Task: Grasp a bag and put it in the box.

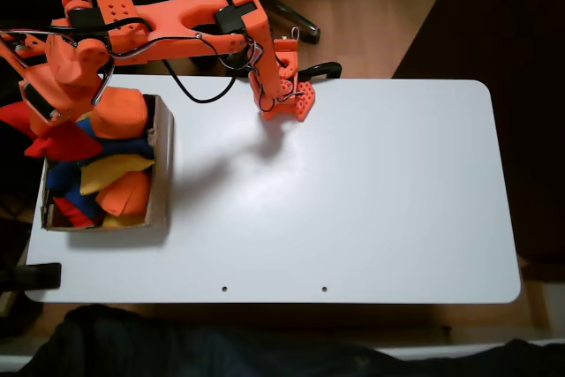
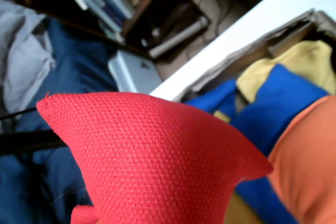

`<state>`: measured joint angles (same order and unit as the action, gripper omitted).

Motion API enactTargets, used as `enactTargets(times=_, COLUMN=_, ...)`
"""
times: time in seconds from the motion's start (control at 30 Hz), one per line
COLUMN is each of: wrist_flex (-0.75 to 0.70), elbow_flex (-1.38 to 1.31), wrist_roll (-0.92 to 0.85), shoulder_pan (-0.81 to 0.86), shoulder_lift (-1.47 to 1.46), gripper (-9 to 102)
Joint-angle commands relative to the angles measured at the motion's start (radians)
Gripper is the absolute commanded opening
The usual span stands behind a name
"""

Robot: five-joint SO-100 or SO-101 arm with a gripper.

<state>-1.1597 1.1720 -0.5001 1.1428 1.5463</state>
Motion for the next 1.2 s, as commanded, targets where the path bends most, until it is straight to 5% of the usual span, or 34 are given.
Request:
enactTargets(times=0.0, wrist_flex=0.032, elbow_flex=-0.083, wrist_roll=-0.009, shoulder_pan=0.018, shoulder_lift=0.006, gripper=0)
enactTargets(times=0.8, wrist_flex=0.031, elbow_flex=-0.11, wrist_roll=0.002, shoulder_pan=0.072, shoulder_lift=-0.104, gripper=1)
enactTargets(times=1.17, wrist_flex=0.029, elbow_flex=-0.104, wrist_roll=0.008, shoulder_pan=0.078, shoulder_lift=-0.12, gripper=14)
